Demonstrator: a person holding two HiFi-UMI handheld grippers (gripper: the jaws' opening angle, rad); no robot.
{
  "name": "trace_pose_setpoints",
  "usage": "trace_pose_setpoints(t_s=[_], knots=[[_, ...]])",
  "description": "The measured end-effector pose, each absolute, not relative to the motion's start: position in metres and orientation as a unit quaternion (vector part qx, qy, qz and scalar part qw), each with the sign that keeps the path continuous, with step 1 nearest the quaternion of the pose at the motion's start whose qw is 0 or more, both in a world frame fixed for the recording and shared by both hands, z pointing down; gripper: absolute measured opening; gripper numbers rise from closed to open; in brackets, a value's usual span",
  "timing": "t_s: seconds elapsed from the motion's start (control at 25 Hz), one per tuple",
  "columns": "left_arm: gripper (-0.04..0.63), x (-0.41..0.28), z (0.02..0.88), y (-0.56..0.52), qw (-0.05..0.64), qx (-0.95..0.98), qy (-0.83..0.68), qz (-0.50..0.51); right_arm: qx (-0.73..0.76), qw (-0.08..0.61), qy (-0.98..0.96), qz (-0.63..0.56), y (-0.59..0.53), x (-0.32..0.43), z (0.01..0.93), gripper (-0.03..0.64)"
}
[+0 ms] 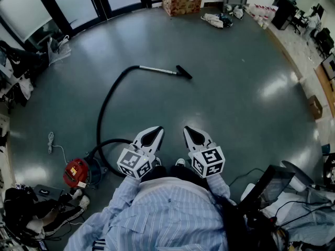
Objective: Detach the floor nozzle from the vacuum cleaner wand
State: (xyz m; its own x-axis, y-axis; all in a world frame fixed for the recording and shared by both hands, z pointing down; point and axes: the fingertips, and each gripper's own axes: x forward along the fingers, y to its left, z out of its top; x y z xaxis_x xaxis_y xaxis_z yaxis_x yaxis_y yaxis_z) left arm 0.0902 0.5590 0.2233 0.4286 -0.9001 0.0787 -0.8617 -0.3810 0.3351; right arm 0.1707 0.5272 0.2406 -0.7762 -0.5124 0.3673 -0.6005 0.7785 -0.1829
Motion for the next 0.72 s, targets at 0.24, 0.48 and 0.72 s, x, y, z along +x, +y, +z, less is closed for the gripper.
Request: trace_pose_setpoints(t_s=[0.24, 0.48, 0.72], knots=[[0.014, 0.099, 0.221, 0.544, 0.17, 0.826, -0.534, -0.057, 0.302, 0.153, -0.929, 0.15, 0.51, 0.185, 0.238, 0.008], [0.015, 0.111, 0.223, 0.535, 0.169, 0.822, -0.54, -0.057, 0.304, 0.147, -0.928, 0.155, 0.501, 0.202, 0.239, 0.008], [0.015, 0.123, 0.232, 0.526, 0.171, 0.813, -0.554, -0.063, 0.298, 0.163, -0.931, 0.133, 0.494, 0.221, 0.249, 0.008]])
